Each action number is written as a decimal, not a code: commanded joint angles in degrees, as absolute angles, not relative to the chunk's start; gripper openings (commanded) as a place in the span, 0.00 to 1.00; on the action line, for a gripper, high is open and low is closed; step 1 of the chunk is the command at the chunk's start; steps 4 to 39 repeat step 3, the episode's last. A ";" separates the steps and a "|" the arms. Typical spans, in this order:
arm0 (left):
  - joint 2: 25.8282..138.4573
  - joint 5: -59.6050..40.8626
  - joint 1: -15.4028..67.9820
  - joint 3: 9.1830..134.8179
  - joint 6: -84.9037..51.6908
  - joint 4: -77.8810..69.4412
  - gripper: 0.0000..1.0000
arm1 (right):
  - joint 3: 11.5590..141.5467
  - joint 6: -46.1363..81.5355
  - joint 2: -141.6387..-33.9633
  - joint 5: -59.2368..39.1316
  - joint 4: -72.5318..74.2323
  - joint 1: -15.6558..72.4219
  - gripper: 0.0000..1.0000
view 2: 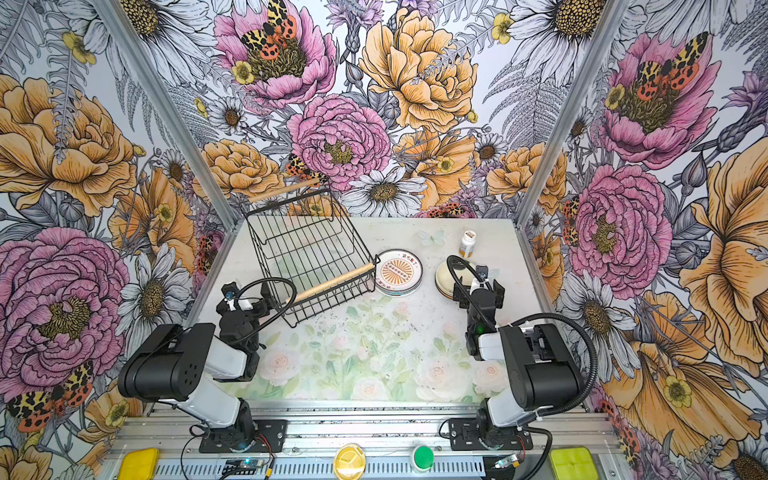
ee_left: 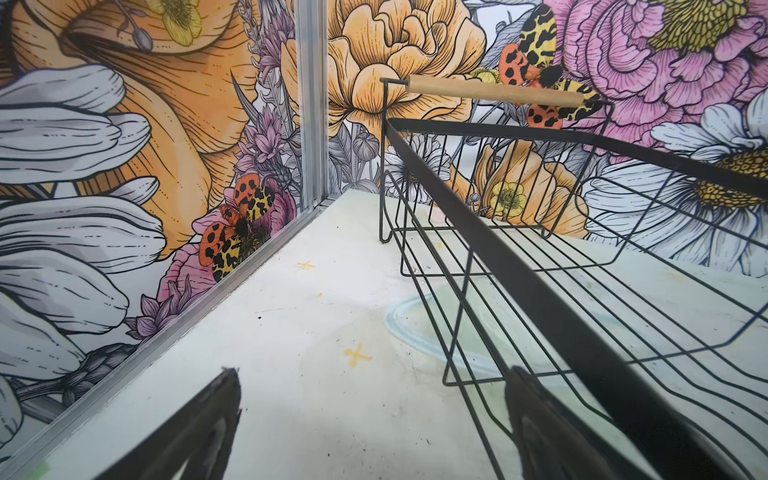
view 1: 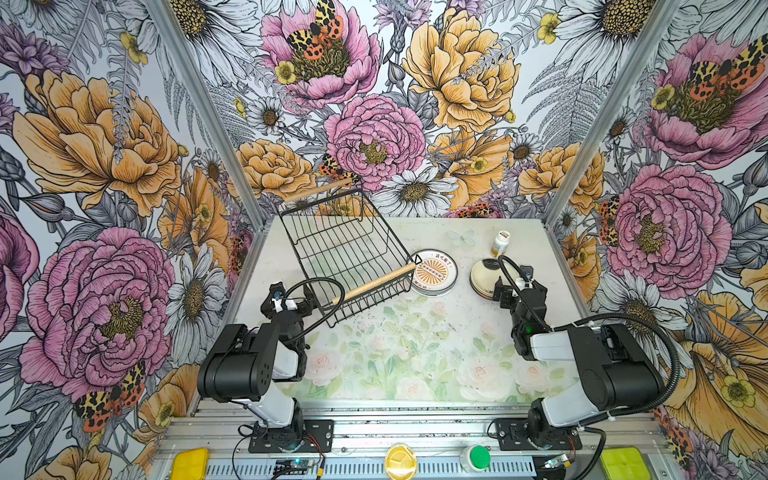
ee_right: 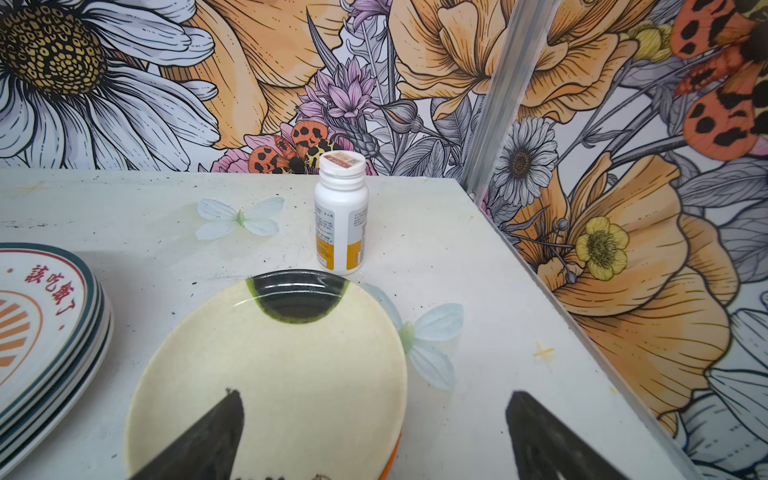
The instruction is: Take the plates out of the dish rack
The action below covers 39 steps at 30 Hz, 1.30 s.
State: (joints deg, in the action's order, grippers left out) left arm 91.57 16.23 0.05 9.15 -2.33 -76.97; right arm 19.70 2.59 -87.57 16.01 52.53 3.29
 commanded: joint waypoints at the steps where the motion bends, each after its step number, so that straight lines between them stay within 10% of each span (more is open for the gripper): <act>1: 92.03 14.23 0.79 9.30 -1.06 -81.00 0.99 | 20.74 3.69 -88.15 16.44 53.26 2.90 0.99; 39: 91.97 14.22 0.73 9.27 -1.05 -81.02 0.99 | 20.66 3.65 -88.03 16.44 53.39 2.90 1.00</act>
